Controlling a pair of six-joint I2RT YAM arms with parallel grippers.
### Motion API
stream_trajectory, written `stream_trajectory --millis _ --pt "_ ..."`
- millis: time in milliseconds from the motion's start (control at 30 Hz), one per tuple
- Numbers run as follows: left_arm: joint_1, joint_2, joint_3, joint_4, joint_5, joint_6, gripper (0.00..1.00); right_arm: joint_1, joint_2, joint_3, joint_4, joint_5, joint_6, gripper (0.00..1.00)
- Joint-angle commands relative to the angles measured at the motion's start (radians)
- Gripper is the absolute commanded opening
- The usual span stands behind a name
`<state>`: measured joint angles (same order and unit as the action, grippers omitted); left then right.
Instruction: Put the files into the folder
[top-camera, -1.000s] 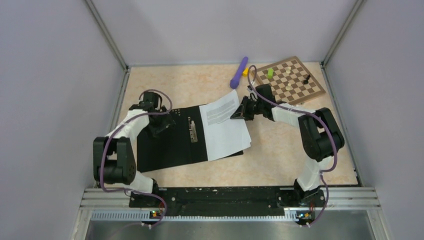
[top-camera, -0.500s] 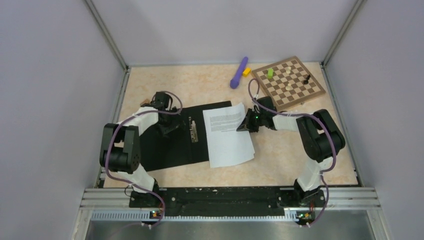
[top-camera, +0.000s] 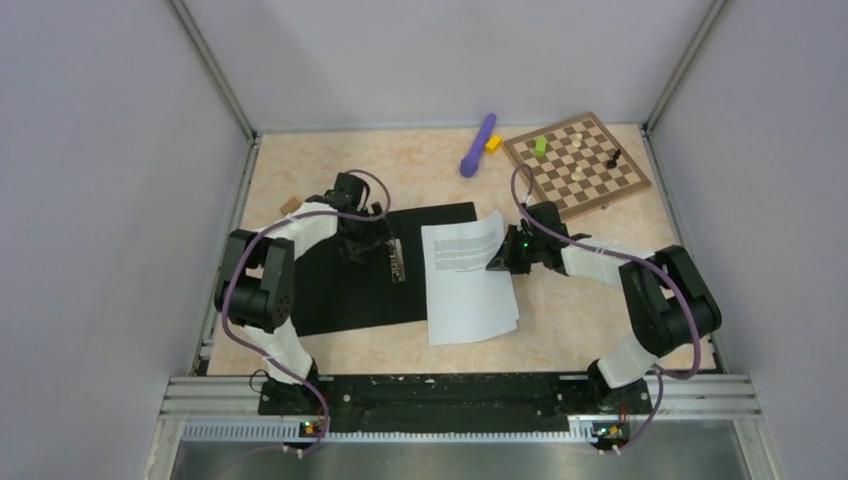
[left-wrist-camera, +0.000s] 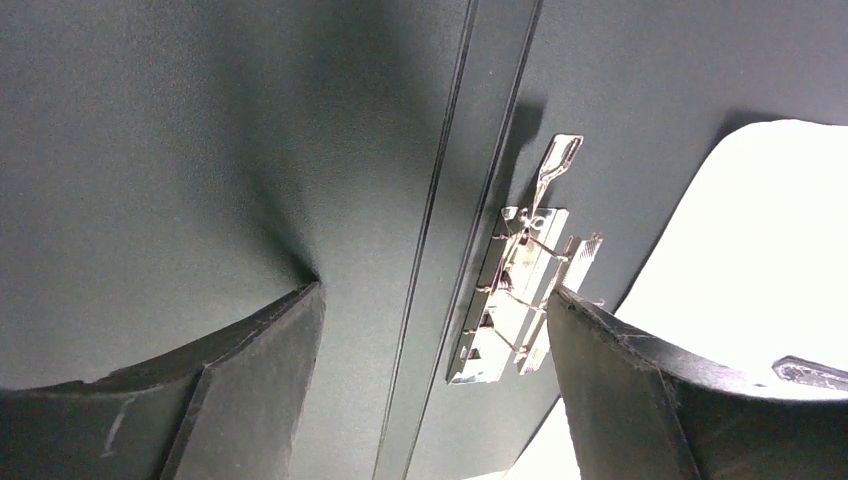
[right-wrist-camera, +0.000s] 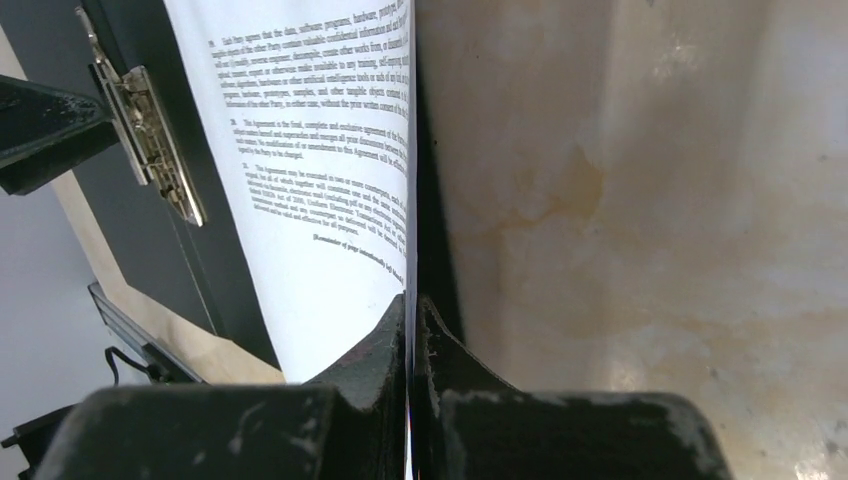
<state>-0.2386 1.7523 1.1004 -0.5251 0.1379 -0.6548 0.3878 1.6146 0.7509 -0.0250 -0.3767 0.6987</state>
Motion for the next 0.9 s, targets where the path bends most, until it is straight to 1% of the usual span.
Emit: stream_trajectory --millis 0,267,500,600,733,867 --pt "-0.056 0.055 0.007 0.066 0.063 -0.004 0.86 -0.008 -0.111 -0.030 -0.044 0.047 -0.020 0.00" --pt "-0.118 0.064 0.015 0.088 0.098 -0.005 0.86 -0.047 -0.233 -0.068 -0.108 0.057 -0.031 0.00" --pt "-0.169 0.063 0.003 0.090 0.112 -0.003 0.86 -0.064 -0.324 -0.046 -0.188 0.042 -0.058 0.00" --pt "-0.181 0.041 0.008 0.071 0.142 0.004 0.86 -0.065 -0.358 -0.025 -0.204 0.022 -0.055 0.00" --pt "-0.185 -0.035 0.022 0.024 0.094 0.012 0.86 -0.053 -0.377 0.055 -0.272 0.073 -0.092 0.00" --pt "-0.184 -0.072 0.060 -0.021 0.040 0.018 0.86 -0.054 -0.341 0.132 -0.277 0.061 -0.111 0.00"
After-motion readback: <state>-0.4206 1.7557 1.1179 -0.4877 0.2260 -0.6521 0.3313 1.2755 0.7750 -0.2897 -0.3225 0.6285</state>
